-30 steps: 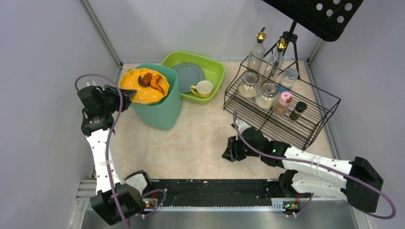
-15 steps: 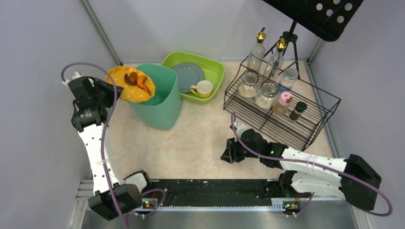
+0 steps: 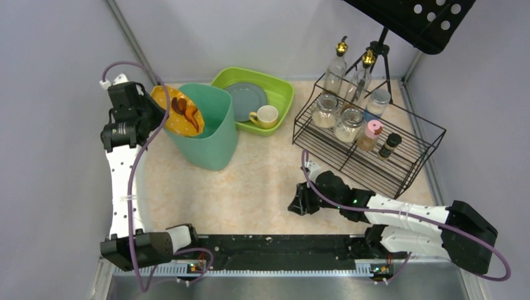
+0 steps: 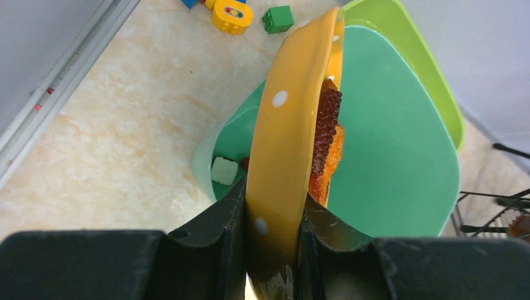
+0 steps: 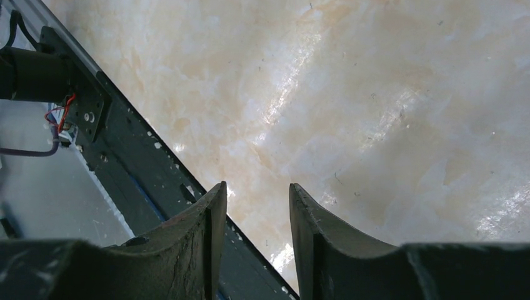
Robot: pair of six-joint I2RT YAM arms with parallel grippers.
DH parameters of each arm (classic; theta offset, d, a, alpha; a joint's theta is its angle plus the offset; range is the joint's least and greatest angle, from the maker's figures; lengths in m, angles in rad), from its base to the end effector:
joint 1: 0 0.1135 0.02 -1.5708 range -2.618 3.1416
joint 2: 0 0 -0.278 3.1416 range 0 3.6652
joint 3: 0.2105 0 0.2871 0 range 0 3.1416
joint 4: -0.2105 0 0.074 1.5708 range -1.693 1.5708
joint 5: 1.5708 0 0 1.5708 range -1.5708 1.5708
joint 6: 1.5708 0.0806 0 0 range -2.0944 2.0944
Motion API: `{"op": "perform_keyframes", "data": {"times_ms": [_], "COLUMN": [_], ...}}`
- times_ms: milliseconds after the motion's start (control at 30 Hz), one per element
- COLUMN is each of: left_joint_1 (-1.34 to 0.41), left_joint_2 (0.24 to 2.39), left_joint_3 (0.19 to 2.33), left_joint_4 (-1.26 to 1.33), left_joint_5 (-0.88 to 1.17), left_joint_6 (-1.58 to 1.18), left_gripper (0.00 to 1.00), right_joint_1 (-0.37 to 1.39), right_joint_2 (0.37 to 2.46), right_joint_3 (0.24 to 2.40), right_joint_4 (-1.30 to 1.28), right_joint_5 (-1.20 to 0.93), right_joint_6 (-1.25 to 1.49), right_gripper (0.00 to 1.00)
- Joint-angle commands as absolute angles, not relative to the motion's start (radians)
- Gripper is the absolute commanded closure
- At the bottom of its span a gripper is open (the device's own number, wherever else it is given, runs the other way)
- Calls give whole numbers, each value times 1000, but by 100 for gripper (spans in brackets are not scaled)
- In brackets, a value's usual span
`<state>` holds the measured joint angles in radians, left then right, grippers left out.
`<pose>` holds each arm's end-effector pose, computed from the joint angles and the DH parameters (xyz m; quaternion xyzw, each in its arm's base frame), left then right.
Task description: Clear the kitchen counter
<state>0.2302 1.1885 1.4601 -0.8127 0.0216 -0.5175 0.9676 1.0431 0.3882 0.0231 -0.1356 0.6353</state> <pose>0.2956 0.0675 0.4249 -0.3129 0.8121 -0.0798 0.4860 0.1404 0.2231 0.1394 -0.1774 0.8724 0.3663 0.2706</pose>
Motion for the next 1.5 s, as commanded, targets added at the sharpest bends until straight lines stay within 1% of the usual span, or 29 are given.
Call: {"op": "perform_keyframes", "data": {"times_ms": [0, 200, 433, 467, 567, 800, 933, 1033, 1200, 1467], "left_joint_1": [173, 83, 5, -44, -111, -185, -273, -368, -388, -433], "left_joint_2": [1193, 1231, 1256, 1258, 1276, 1302, 1323, 1335, 1304, 1209], "left_joint_3": [1579, 1657, 1724, 1732, 1760, 1786, 1794, 1754, 1719, 1747], "left_joint_4": [-690, -697, -716, -715, -716, -696, -671, -614, -563, -525], "left_joint_5": [-90, -165, -337, -382, -500, -616, -695, -804, -834, -945], "left_joint_6": [-451, -367, -280, -269, -223, -159, -65, 37, 61, 35], "left_gripper": [100, 100, 100, 100, 100, 100, 100, 100, 100, 100], "right_joint_1": [968, 968, 968, 968, 968, 968, 968, 968, 968, 967], "right_joint_2": [1057, 1081, 1096, 1103, 1122, 1136, 1154, 1172, 1222, 1299], "right_joint_3": [377, 381, 359, 358, 360, 373, 411, 439, 500, 628], "right_joint_4": [98, 121, 167, 175, 194, 206, 208, 225, 249, 306], "right_joint_5": [-151, -169, -177, -179, -192, -190, -188, -177, -185, -106], "right_joint_6": [646, 644, 654, 654, 654, 649, 643, 643, 651, 676], "right_gripper": [59, 59, 58, 58, 58, 57, 57, 56, 56, 54]}}
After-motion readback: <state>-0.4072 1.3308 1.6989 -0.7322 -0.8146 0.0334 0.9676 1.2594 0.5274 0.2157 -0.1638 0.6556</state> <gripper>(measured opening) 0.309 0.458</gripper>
